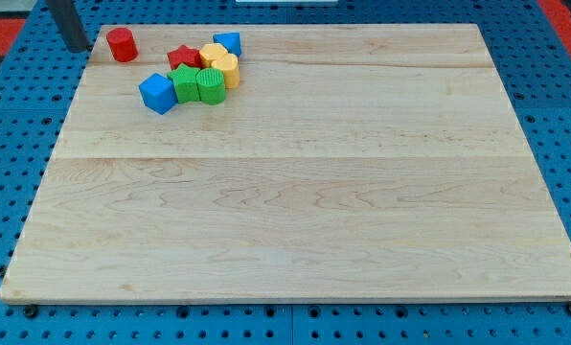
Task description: Move red circle towards blue cube slightly
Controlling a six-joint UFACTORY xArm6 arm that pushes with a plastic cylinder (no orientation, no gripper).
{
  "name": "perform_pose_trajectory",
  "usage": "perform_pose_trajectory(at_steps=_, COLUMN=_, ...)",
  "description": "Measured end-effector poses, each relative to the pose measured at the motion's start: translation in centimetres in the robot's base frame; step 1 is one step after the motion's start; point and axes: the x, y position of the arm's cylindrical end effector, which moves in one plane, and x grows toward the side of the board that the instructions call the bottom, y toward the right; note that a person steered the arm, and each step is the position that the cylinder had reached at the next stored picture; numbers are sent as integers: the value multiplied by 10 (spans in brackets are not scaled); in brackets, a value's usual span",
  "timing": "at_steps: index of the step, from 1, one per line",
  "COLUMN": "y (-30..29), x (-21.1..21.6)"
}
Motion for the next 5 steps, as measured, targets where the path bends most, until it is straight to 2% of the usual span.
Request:
perform_pose_trajectory(at_steps=1, y=39, x=-11)
perform_pose_trajectory(at_steps=3, y=72, x=71)
perform_pose_trajectory(at_steps=4, y=30, x=33)
perform_pose_trajectory(at_steps=5, y=44, x=-5)
